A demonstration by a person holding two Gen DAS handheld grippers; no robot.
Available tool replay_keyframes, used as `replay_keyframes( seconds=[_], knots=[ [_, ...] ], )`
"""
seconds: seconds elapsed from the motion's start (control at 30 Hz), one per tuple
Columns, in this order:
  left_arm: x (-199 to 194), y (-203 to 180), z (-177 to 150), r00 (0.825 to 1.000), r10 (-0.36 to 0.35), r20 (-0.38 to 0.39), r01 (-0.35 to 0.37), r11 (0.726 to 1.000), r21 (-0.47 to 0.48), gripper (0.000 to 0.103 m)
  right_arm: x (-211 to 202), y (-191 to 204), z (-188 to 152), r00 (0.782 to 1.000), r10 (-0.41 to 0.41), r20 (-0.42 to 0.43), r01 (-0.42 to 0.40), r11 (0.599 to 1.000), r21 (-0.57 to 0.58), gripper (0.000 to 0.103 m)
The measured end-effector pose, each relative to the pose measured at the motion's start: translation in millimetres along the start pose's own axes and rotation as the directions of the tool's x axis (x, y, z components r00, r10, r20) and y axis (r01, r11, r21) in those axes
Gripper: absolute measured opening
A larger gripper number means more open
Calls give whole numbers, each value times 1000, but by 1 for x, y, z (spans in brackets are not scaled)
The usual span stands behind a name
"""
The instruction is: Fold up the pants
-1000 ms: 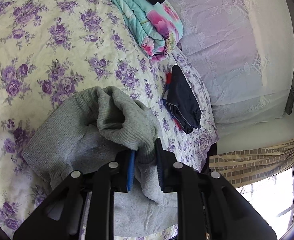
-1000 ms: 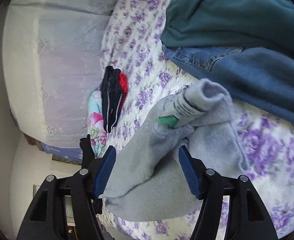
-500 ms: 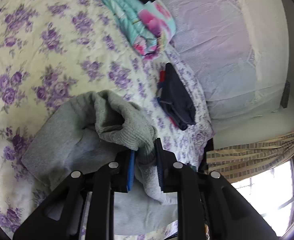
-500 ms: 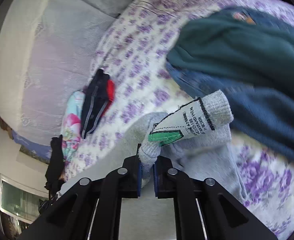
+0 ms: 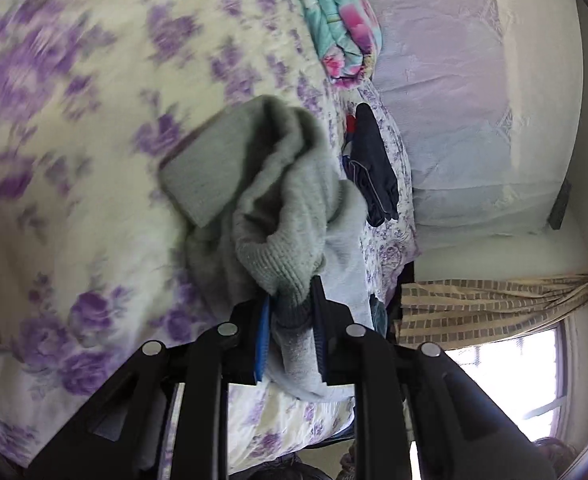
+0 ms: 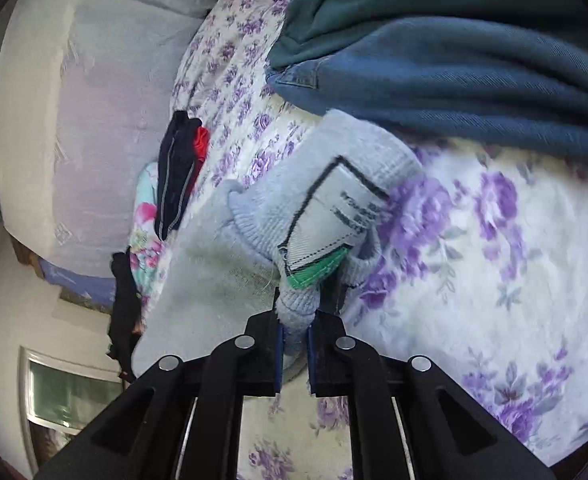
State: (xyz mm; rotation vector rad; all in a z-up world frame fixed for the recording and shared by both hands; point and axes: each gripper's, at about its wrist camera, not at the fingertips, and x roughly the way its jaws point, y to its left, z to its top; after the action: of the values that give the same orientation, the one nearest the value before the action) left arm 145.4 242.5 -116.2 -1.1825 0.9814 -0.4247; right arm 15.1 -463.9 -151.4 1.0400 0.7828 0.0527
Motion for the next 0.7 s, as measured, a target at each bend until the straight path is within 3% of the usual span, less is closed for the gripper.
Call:
replay_keyframes(
  seconds=[0.07, 0.2, 0.23, 0.33, 0.4, 0.47, 0.57, 0.63, 0.7],
  knots=[
    [-6, -1, -2, 1000, -28, 11, 28, 1000, 2, 17, -7, 11, 0, 1000, 8, 19, -8, 999, -39, 9],
    [-17, -29, -3, 999, -12, 37, 9, 996, 89, 17, -20, 36, 3, 999, 22, 25, -19, 992, -122, 9],
    [-19, -32, -3, 999, -7, 36, 4, 995, 102, 17, -18, 37, 3, 999, -31, 15, 33, 988, -153, 11],
    [-21, -25, -4, 998, 57, 12, -58, 994, 93, 18, -14, 18, -1, 979, -206, -1, 203, 965, -167, 36],
    [-32, -13, -9, 993, 114, 36, -117, 990, 83, 15, -26, 12, -6, 986, -167, 18, 168, 975, -147, 37],
    [-51, -9, -16, 985, 151, 85, -159, 982, 101, 17, -47, 20, -9, 972, -208, 110, 224, 959, -171, 40],
    [-84, -16, -26, 946, 242, 217, -276, 951, 143, 40, -66, 46, -9, 938, -249, 241, 306, 922, -237, 41],
    [-91, -40, -34, 911, 298, 284, -365, 905, 219, 42, -62, 69, -3, 950, -187, 251, 257, 922, -289, 45],
    [-77, -68, -43, 914, 282, 292, -373, 869, 326, 44, -50, 88, 2, 964, -121, 238, 197, 923, -330, 51]
  ],
)
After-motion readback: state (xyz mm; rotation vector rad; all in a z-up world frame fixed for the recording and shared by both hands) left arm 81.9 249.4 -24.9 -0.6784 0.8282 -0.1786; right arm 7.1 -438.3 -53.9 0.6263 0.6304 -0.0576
